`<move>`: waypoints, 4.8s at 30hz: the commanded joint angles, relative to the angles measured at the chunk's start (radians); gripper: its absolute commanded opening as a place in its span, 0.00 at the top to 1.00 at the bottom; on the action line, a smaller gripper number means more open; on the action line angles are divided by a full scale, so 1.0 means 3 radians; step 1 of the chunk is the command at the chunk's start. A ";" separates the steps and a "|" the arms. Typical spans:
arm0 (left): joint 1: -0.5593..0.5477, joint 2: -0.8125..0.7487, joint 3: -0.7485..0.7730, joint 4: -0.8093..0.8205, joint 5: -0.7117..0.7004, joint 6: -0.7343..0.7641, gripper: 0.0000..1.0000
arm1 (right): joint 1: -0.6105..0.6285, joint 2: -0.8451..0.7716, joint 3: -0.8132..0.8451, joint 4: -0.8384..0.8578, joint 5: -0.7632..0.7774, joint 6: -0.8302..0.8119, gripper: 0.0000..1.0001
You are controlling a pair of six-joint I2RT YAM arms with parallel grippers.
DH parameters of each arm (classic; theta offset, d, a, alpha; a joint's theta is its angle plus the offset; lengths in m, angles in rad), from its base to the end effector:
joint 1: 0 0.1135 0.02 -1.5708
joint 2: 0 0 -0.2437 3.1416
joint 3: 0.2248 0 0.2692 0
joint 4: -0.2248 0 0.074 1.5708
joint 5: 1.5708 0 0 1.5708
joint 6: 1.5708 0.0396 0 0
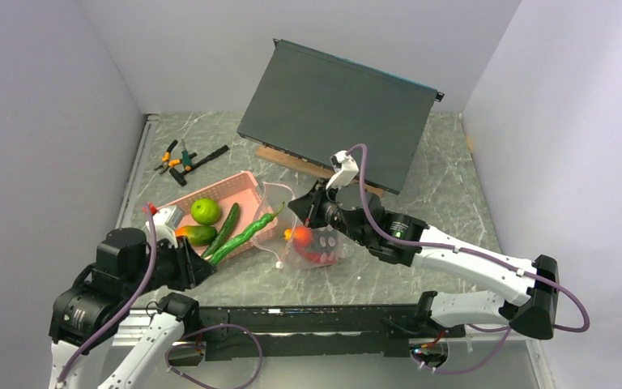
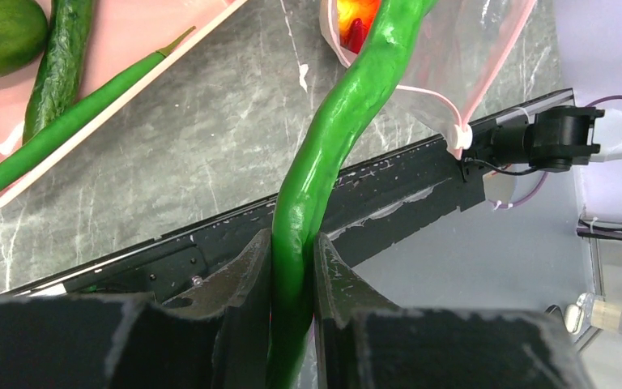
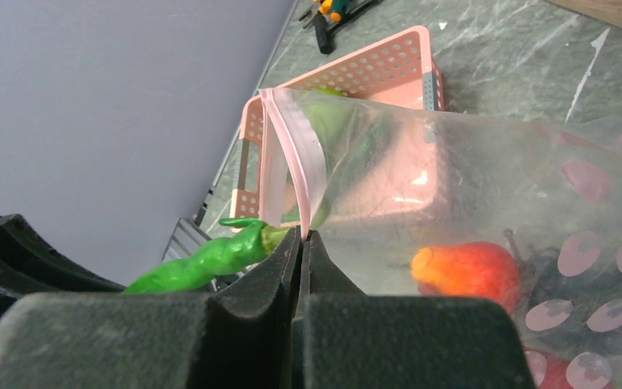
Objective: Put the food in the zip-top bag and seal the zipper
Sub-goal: Place the fake vegetable in the zipper food storage bag, then pick up the fake vegetable from the bin.
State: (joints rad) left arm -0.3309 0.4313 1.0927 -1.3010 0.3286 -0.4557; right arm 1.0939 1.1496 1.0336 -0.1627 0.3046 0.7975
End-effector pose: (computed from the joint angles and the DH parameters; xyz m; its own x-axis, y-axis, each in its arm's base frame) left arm 0.0510 -0.0310 0.3574 -0.7500 -0.1828 -0.6357 0.2476 0.8136 -0.5261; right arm 0.1462 0.2570 0.3344 -0.6000 0.3260 -0.7306 -0.4092 0.6597 0.6304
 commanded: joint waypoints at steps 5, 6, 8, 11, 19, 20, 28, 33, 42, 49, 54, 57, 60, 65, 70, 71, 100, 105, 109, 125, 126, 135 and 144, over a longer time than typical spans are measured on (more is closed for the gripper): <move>-0.0006 0.0433 0.0144 0.0160 -0.0128 0.0112 0.94 | 0.0071 0.0072 0.0094 0.0275 -0.0016 -0.0127 1.00; -0.0004 0.0480 0.0162 0.0196 -0.0157 0.0090 0.94 | 0.0086 0.0085 0.0100 0.0262 -0.0003 -0.0132 1.00; -0.0006 0.0565 0.0192 0.0308 -0.0149 0.0037 0.92 | 0.0127 0.0124 0.0118 0.0233 0.0042 -0.0154 1.00; -0.0006 0.0655 0.0151 0.0627 0.0005 -0.0073 0.90 | 0.0180 0.0168 0.0139 0.0223 0.0111 -0.0201 1.00; -0.0184 0.0754 -0.0114 0.1267 0.0228 -0.0354 0.84 | 0.0224 0.0198 0.0135 0.0225 0.0162 -0.0219 1.00; -0.0261 0.0806 -0.0114 0.1276 0.0164 -0.0375 0.82 | 0.0223 0.0201 0.0140 0.0232 0.0154 -0.0223 1.00; -0.0902 0.1084 -0.0089 0.1536 -0.0240 -0.0605 0.76 | 0.0221 0.0254 0.0196 0.0232 0.0166 -0.0263 1.00; -0.1057 0.1262 0.0010 0.1557 -0.0381 -0.0616 0.77 | 0.0224 0.0214 0.0168 0.0221 0.0201 -0.0268 1.00; -0.1377 0.1517 0.0007 0.1922 -0.0686 -0.0880 0.60 | 0.0223 0.0177 0.0143 0.0196 0.0231 -0.0260 1.00; -0.1505 0.1339 -0.0373 0.2530 -0.0690 -0.1114 0.39 | 0.0224 0.0046 0.0013 0.0132 0.0322 -0.0222 1.00; -0.1506 0.1011 -0.0538 0.2552 -0.0771 -0.1107 0.36 | 0.0220 -0.0054 -0.0047 0.0065 0.0399 -0.0214 1.00; -0.1509 0.0814 -0.0544 0.2299 -0.0975 -0.1079 0.35 | 0.0223 -0.0105 -0.0075 0.0035 0.0405 -0.0215 1.00; -0.1505 0.0603 -0.0563 0.1989 -0.1232 -0.1086 0.32 | 0.0224 -0.0139 -0.0109 0.0008 0.0406 -0.0217 1.00; -0.1505 0.0390 -0.0708 0.1477 -0.1645 -0.1245 0.30 | 0.0222 -0.0219 -0.0193 -0.0043 0.0432 -0.0262 1.00; -0.1507 0.0343 -0.0891 0.1307 -0.1883 -0.1319 0.28 | 0.0223 -0.0299 -0.0215 -0.0135 0.0492 -0.0299 1.00; -0.1505 0.0366 -0.0897 0.1247 -0.2012 -0.1311 0.26 | 0.0223 -0.0323 -0.0214 -0.0149 0.0498 -0.0305 1.00; 0.0096 0.1191 -0.1609 0.1487 -0.2086 -0.2598 0.12 | 0.0223 -0.0701 -0.0383 -0.0307 0.0506 -0.0241 1.00; 0.0100 0.0958 -0.1670 0.1285 -0.2321 -0.3069 0.15 | 0.0224 -0.0732 -0.0383 -0.0312 0.0491 -0.0249 1.00; 0.0101 0.0914 -0.1617 0.1044 -0.2369 -0.3321 0.11 | 0.0224 -0.0756 -0.0416 -0.0305 0.0490 -0.0230 1.00; 0.0162 0.1613 -0.1524 0.2193 -0.1658 -0.0939 0.03 | 0.0227 -0.0758 -0.0480 -0.0287 0.0419 -0.0228 1.00; 0.0162 0.1702 -0.1521 0.2278 -0.1613 -0.0835 0.05 | 0.0224 -0.0758 -0.0469 -0.0301 0.0421 -0.0227 1.00; 0.0160 0.2611 -0.1441 0.2410 -0.1798 -0.0513 0.27 | 0.0224 -0.0792 -0.0484 -0.0261 0.0419 -0.0249 1.00; 0.0123 0.2373 -0.1489 0.2441 -0.1980 -0.0418 0.66 | 0.0223 -0.0644 -0.0401 -0.0231 0.0344 -0.0256 1.00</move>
State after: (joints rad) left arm -0.2897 1.2243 0.6323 -0.5816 -0.2295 -0.6121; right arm 1.1557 0.9562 0.8890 -0.2768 0.4164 0.7254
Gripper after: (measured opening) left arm 0.418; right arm 0.009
